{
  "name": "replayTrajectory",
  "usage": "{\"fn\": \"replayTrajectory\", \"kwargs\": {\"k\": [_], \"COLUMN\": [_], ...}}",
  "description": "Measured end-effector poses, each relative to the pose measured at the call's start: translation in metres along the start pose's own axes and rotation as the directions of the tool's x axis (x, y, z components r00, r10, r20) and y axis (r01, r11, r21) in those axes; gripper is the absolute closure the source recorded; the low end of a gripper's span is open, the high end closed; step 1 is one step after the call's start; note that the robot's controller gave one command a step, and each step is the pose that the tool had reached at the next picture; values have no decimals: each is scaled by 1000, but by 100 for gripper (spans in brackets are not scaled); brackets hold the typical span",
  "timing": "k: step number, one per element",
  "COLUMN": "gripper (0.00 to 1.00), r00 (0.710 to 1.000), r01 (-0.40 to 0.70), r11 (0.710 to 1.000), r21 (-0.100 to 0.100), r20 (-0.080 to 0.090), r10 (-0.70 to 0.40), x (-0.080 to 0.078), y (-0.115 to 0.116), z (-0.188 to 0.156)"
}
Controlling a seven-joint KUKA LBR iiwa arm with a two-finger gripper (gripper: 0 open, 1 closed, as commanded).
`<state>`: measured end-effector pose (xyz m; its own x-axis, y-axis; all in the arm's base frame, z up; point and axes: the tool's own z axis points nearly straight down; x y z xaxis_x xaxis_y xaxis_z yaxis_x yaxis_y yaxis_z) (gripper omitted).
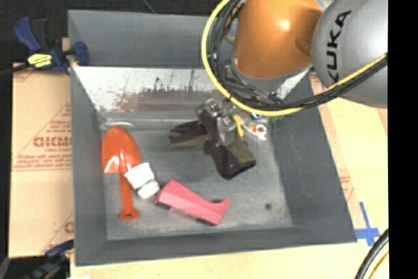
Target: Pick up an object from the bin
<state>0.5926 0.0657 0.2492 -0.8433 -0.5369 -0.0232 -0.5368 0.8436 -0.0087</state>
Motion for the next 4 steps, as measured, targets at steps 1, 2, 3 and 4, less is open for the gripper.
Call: {"fn": "replayTrajectory", "kwargs": {"k": [1,2,3,4], "gripper": [100,100,100,100], "r00": [1000,987,992,991], "r01": [3,162,123,132], "r11": [1000,987,992,991], "r21": [5,2,8,9], "r20": [9,3,11,14], "r10": [-3,-162,-123,-132], "x": [-20,-38,4,1], "y": [-17,-19,-15,-16], "z": [-63,10,17,18]}}
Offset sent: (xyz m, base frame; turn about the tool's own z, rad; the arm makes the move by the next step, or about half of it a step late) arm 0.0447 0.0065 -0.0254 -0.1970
